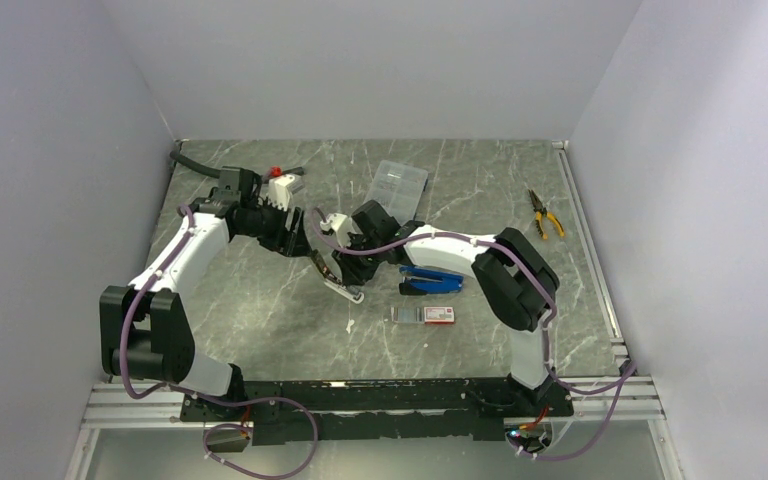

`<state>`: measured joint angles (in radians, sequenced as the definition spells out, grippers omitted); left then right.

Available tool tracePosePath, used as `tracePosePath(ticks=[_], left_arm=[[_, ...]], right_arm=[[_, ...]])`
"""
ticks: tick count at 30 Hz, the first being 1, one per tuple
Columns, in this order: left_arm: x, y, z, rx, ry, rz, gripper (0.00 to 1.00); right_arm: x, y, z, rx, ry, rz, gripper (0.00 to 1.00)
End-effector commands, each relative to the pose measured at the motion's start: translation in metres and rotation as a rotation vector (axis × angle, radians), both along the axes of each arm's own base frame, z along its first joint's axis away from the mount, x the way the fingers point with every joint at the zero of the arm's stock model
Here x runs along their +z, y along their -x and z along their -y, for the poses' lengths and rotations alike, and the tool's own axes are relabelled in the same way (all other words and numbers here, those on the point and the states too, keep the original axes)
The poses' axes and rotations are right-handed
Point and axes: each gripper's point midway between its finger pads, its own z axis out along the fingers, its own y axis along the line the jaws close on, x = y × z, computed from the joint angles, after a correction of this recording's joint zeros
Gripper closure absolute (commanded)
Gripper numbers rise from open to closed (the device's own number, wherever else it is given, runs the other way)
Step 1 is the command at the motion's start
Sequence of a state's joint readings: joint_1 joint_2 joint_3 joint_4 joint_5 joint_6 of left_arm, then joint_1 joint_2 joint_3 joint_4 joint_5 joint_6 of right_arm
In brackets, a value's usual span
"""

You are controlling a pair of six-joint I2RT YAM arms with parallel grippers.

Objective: Load the staples into the stapler

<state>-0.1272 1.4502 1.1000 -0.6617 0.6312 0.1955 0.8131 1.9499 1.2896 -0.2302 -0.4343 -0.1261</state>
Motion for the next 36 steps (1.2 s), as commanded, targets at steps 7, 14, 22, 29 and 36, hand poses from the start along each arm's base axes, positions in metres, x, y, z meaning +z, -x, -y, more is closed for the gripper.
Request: tracePosePath(ticks=[7,14,22,29,36], left_arm=[[0.0155,-0.0002,0.0045,-0.009,0.05,0.034,0.31],[0.0145,-0.0009,0.0036,-0.006,0.052,0.026,0.31],[0.0147,-0.0012,0.0036,-0.004,0.058,0.021,0.31],[0.0146,-0.0017,0.0014,0.007,0.058,0.017,0.32],[0.0155,-0.0021,0.0016,0.007,0.069,0.011,0.32]], right_arm=[[0.0128,-0.0133,-0.0154,-0.006,-0.029,0.058,0.74],[0.0106,-0.0113,-0.016,0.0,-0.017,0.066,0.73],[0.0107,-0.0109,-0.0161,0.002,-0.005,0.085,0.7],[0.01,-0.0102,-0.0172,0.003,0.01,0.108,0.68],[0.0077,-0.0126,-0.0158,-0.005,0.03,0.128,0.75]])
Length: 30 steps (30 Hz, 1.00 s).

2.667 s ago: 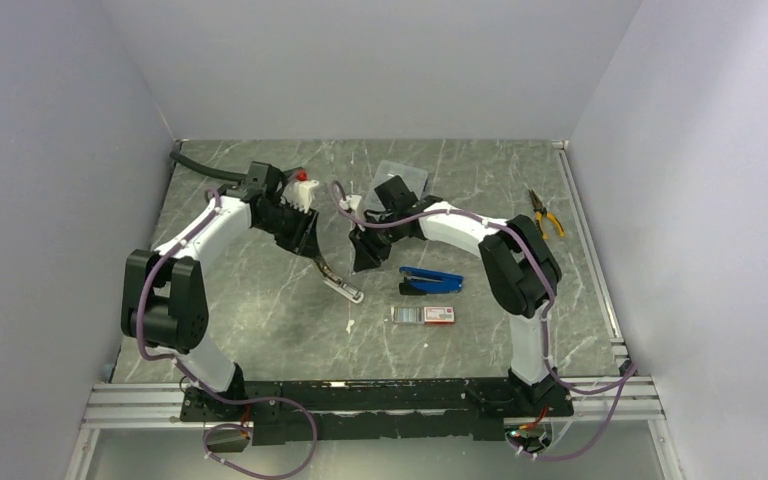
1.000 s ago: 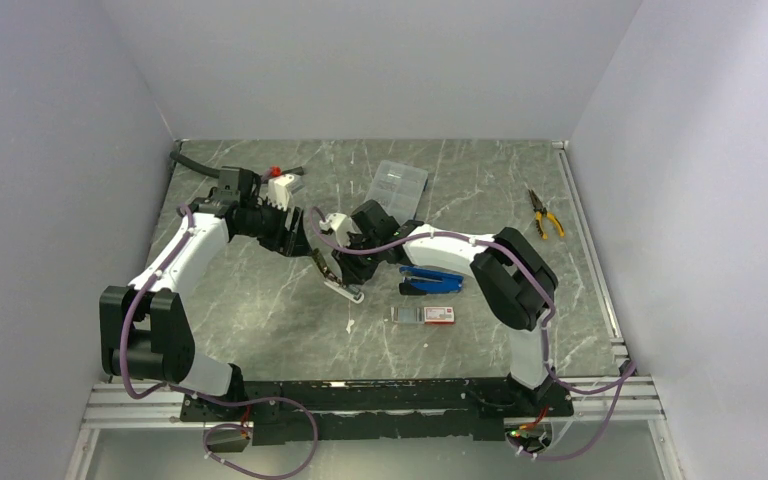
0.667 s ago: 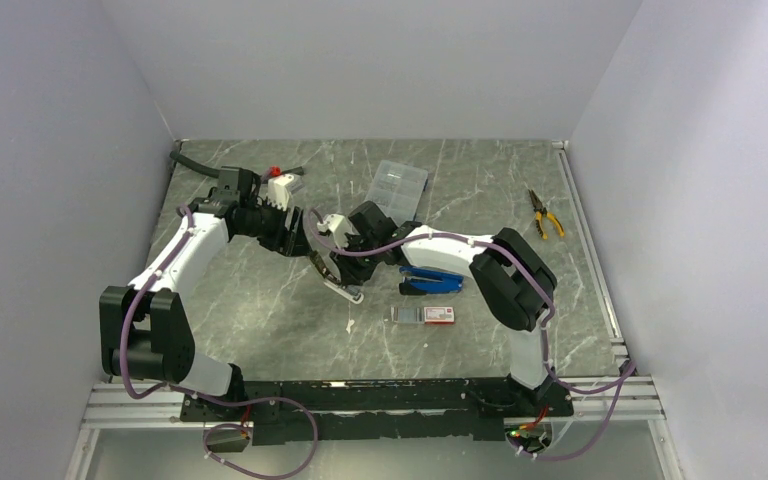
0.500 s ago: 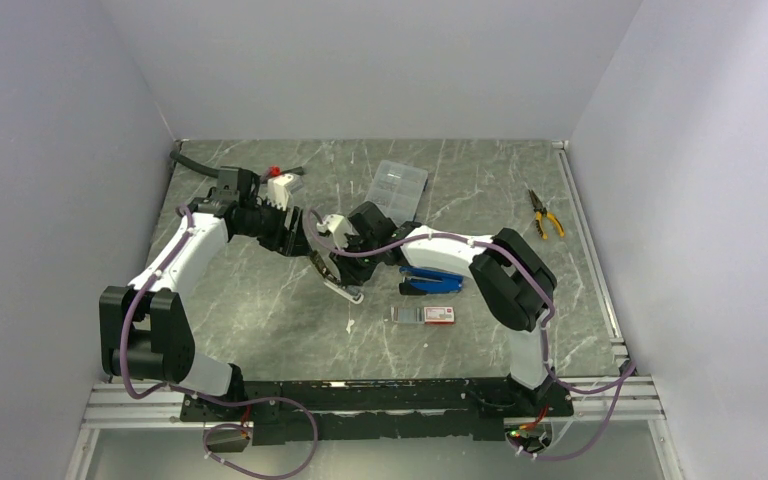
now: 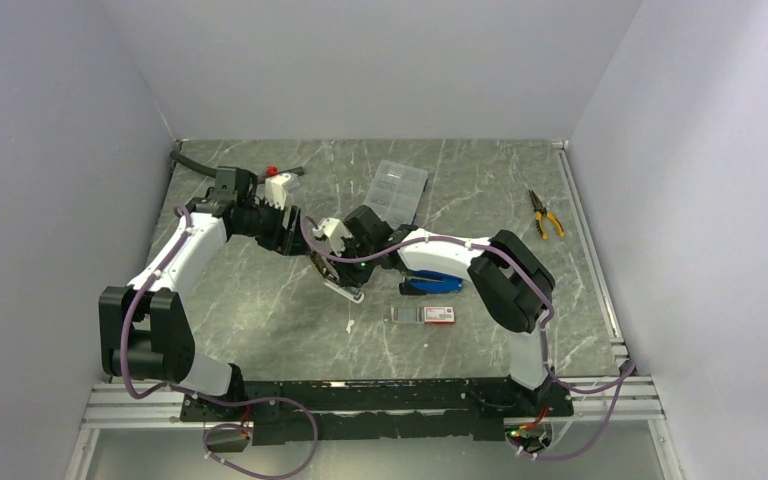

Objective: Load the staples into the stapler

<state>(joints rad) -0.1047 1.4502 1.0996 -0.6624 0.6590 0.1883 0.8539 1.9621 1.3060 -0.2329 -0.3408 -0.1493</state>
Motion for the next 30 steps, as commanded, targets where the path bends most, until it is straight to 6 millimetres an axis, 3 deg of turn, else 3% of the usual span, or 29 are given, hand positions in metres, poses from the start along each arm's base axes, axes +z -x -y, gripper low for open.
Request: tracePosePath(ticks=[1,12,24,30], left_arm=[[0.014,-0.001,0.005,-0.006,0.044,0.021,0.32],[0.011,0.003,0.015,-0.107,0.097,0.059,0.3],[0.013,0.007,0.019,-0.339,0.164,0.31,0.28],[-0.003,0.012,0.02,-0.473,0.144,0.434,0.27]], right_arm=[[0.013,-0.011,-0.011,-0.001,-0.018,0.061,0.76],[0.023,-0.012,-0.014,0.011,-0.029,0.077,0.84],[0.02,-0.006,-0.013,0.033,-0.081,0.003,0.88],[0.022,-0.003,-0.012,0.041,-0.104,-0.016,0.89]])
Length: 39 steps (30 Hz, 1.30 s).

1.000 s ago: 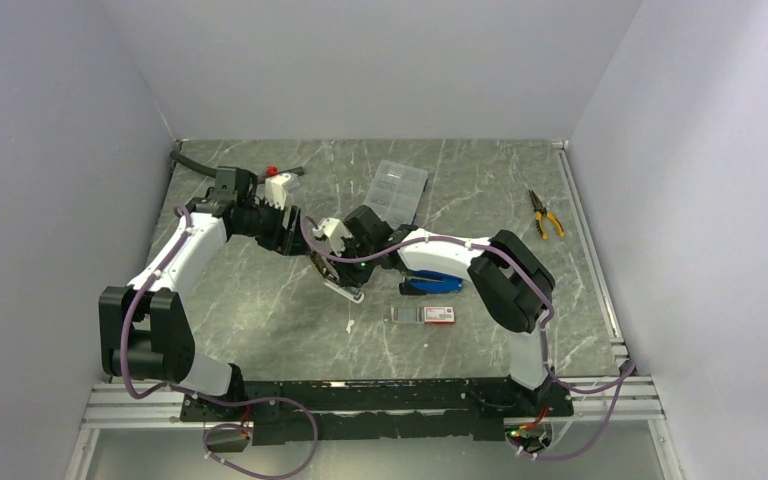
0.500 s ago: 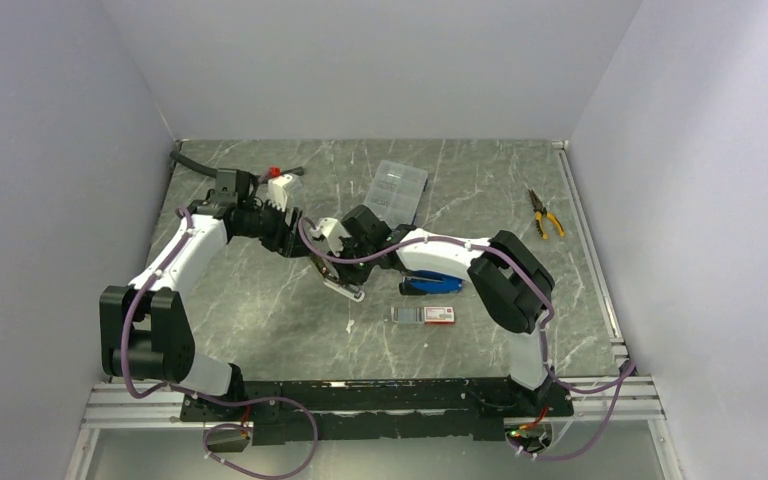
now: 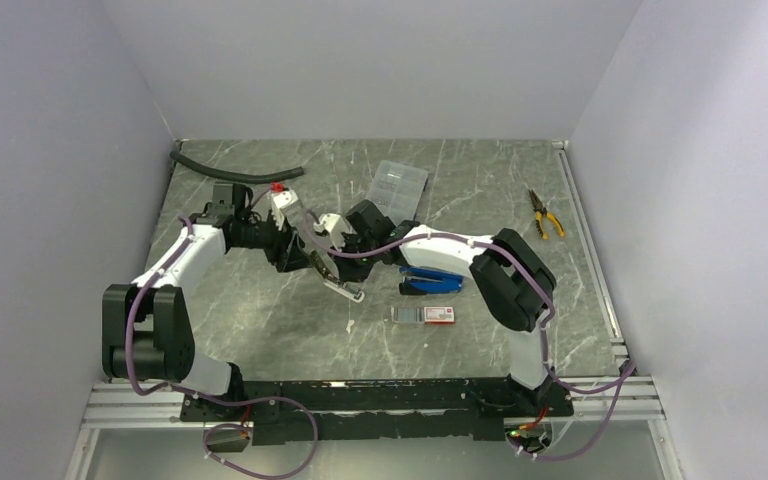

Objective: Load the staples into the stapler

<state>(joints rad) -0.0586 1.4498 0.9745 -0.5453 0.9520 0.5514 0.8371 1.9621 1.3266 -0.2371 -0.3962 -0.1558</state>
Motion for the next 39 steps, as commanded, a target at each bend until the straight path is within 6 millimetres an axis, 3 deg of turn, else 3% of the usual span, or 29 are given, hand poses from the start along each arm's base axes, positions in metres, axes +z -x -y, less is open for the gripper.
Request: tracePosePath(ticks=[1,8,14,26,34,39], left_arm=[[0.003,0.001,0.006,-0.164,0.021,0.223,0.27],[-0.005,-0.001,0.009,-0.314,0.004,0.408,0.26],[-0.012,-0.012,0.01,-0.398,-0.013,0.508,0.24],[-0.033,-0.008,0.023,-0.588,-0.046,0.558,0.25],[-0.043,-0.005,0.024,-0.66,-0.068,0.532,0.37],[-0.042,0.001,0.023,-0.67,-0.064,0.518,0.51]], right_arm=[[0.013,-0.001,-0.008,0.019,-0.07,-0.004,0.89],[0.019,-0.001,-0.007,0.023,-0.126,-0.059,0.89],[0.023,-0.004,-0.004,0.022,-0.133,-0.048,0.83],[0.028,-0.012,0.007,0.021,-0.14,-0.058,0.77],[0.025,-0.009,0.014,0.034,-0.139,-0.07,0.78],[0.024,-0.011,0.016,0.034,-0.138,-0.075,0.78]])
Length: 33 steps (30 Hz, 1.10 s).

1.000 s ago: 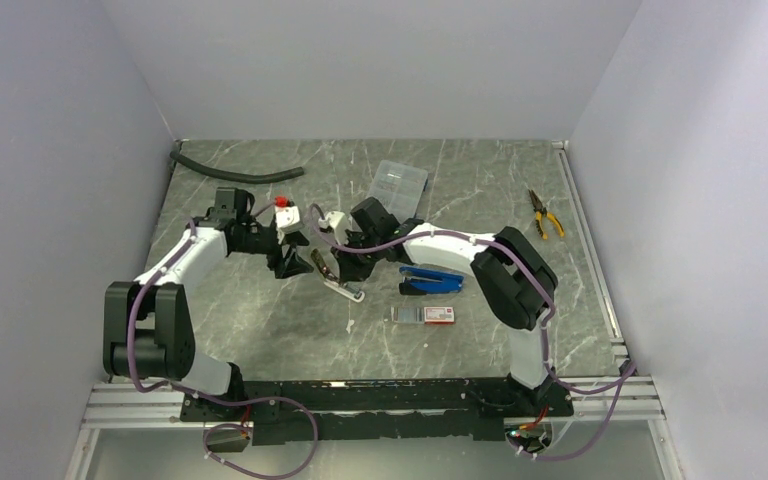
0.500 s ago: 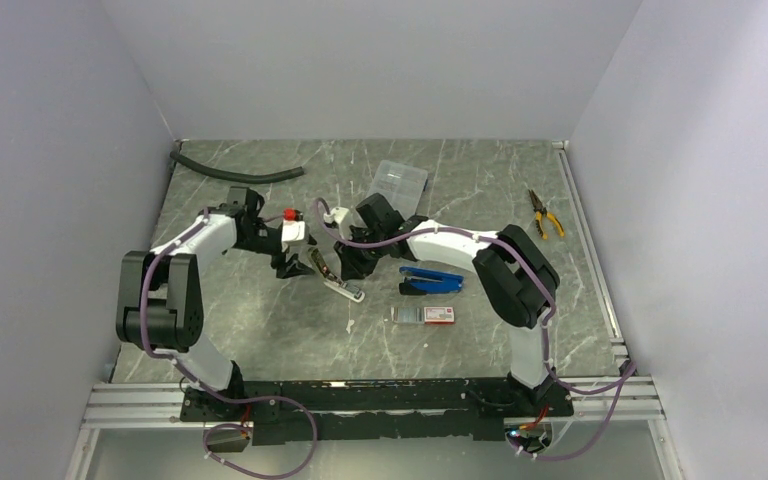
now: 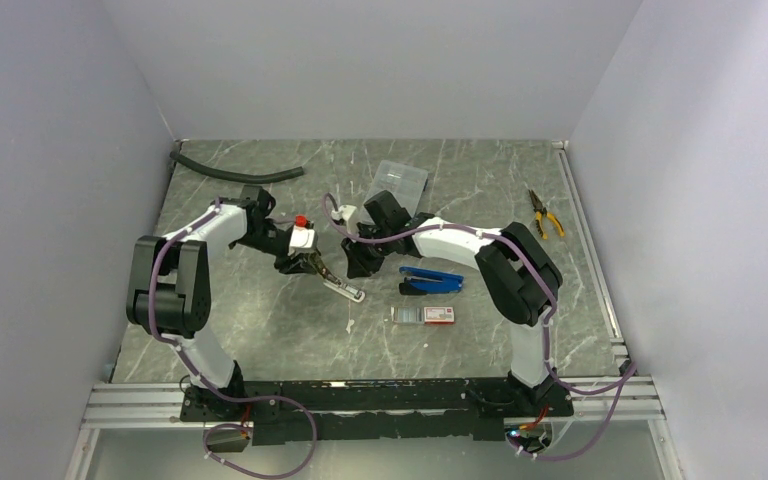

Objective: Load the staples into the stapler

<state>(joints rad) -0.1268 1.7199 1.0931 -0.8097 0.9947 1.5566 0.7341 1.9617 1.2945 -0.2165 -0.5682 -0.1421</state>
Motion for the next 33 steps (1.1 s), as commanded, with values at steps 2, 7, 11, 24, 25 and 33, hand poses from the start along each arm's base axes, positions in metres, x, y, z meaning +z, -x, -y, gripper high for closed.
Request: tracePosePath(ticks=[2,7,11,24,25,33], left_arm=[[0.018,0.01,0.009,-0.083,0.067,0.047,0.57],[0.025,0.02,0.014,-0.08,0.089,-0.001,0.78],[0.03,0.03,0.016,-0.07,0.09,-0.059,0.91],[0.047,0.058,0.018,0.08,0.017,-0.419,0.97],[0.046,0.06,0.018,0.092,0.01,-0.436,0.97],[0.047,0.071,0.011,0.123,-0.067,-0.588,0.97]], right_arm=[[0.022,-0.003,-0.004,0.03,-0.055,0.039,0.78],[0.028,-0.006,-0.003,0.044,-0.072,0.054,0.74],[0.034,-0.008,-0.001,0.064,-0.105,0.066,0.68],[0.041,0.001,0.009,0.12,-0.212,0.032,0.54],[0.043,0.002,0.009,0.12,-0.227,0.02,0.54],[0.044,0.01,0.008,0.122,-0.286,-0.058,0.54]])
